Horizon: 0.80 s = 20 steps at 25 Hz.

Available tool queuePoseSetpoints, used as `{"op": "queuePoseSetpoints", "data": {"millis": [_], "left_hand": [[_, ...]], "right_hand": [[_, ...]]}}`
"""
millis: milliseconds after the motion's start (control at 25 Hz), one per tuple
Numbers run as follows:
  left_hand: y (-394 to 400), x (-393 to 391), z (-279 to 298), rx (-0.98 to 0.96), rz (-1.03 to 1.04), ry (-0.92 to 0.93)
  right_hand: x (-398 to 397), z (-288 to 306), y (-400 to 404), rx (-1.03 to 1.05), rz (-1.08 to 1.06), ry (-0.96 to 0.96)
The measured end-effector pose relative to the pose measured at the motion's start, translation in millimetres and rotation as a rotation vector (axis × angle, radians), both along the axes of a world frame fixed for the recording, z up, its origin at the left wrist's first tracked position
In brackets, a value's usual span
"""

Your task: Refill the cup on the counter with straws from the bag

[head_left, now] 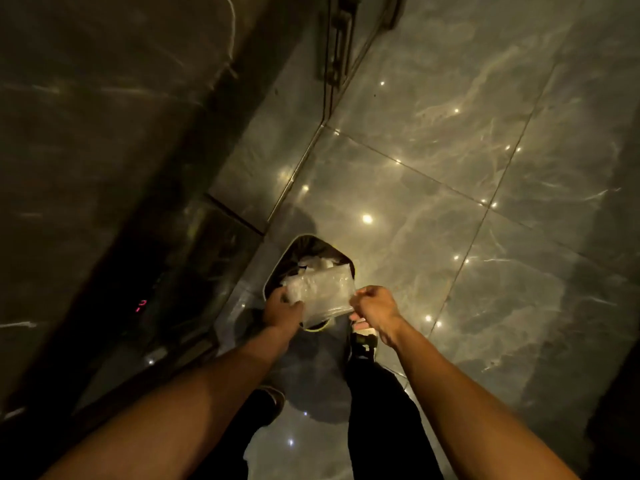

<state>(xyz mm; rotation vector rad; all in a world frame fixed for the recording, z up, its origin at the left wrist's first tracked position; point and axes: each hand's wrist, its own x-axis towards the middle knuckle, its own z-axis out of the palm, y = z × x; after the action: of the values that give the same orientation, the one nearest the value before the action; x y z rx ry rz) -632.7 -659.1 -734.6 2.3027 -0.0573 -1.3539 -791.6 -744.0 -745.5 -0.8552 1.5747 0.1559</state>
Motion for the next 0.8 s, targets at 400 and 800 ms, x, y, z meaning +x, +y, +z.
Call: {"op": "queuePoseSetpoints", "data": {"millis": [400,800], "left_hand": [[9.4,0.6,-129.4,0.026,-0.043,-0.115],[-1.4,9.1,-127.6,0.011,-0.181,-0.126]], "right_hand": [[8.0,-131.4,6.0,0.027,0.16,0.063],[21.1,-126.8,-4.8,-0.168,0.493,0.235]]}}
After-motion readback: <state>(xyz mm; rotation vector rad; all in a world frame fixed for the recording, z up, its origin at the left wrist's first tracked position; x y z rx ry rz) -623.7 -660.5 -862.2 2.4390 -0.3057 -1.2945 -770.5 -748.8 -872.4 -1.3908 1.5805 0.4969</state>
